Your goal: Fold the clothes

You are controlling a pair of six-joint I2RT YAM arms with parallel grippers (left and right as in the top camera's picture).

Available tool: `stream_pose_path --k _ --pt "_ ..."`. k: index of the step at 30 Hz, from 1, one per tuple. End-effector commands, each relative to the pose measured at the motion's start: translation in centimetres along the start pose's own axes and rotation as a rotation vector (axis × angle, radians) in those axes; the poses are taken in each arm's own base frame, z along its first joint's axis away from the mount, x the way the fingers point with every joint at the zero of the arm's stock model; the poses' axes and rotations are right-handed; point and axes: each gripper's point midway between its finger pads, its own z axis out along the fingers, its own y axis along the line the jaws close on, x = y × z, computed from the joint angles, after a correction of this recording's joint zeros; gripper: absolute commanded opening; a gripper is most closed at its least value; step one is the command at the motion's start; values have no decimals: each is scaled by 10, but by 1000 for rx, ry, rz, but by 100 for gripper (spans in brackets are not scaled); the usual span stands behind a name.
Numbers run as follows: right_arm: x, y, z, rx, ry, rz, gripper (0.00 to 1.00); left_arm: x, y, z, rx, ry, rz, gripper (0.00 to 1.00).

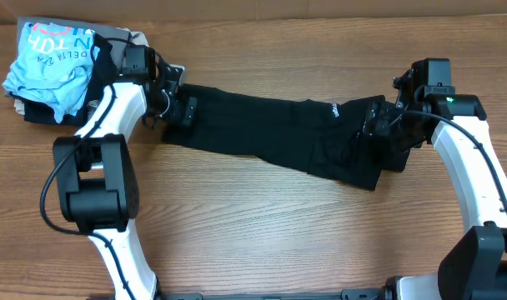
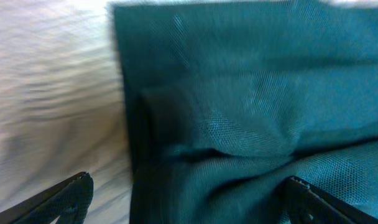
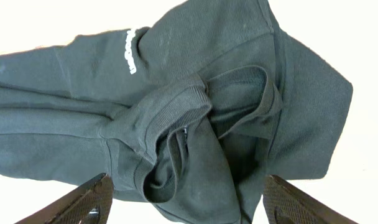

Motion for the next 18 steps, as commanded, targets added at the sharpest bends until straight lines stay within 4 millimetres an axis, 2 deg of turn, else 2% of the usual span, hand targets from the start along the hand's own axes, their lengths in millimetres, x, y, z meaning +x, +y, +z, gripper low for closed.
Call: stream_pose_path --k 1,6,9,10,11,12,15,18 --pt "-7 2 -10 -11 -32 -10 80 1 -9 10 83 0 64 100" --pt "-6 2 -10 -10 -29 -9 79 9 -17 24 132 28 58 98" --pt "-6 2 -10 -10 -29 -9 75 15 -21 33 144 52 55 84" --pt "-6 2 -10 -10 -29 -9 75 17 -22 36 147 62 55 71" --pt "-6 2 -10 -10 -28 -9 74 19 -23 38 149 69 54 42" --pt "-6 2 -10 -10 -26 -8 73 21 -22 39 143 78 42 6" --pt "-4 2 -10 -10 -20 -6 69 22 -7 34 63 100 -48 4" --pt "-2 4 -8 -26 -12 -3 67 16 17 12 -29 116 -121 4"
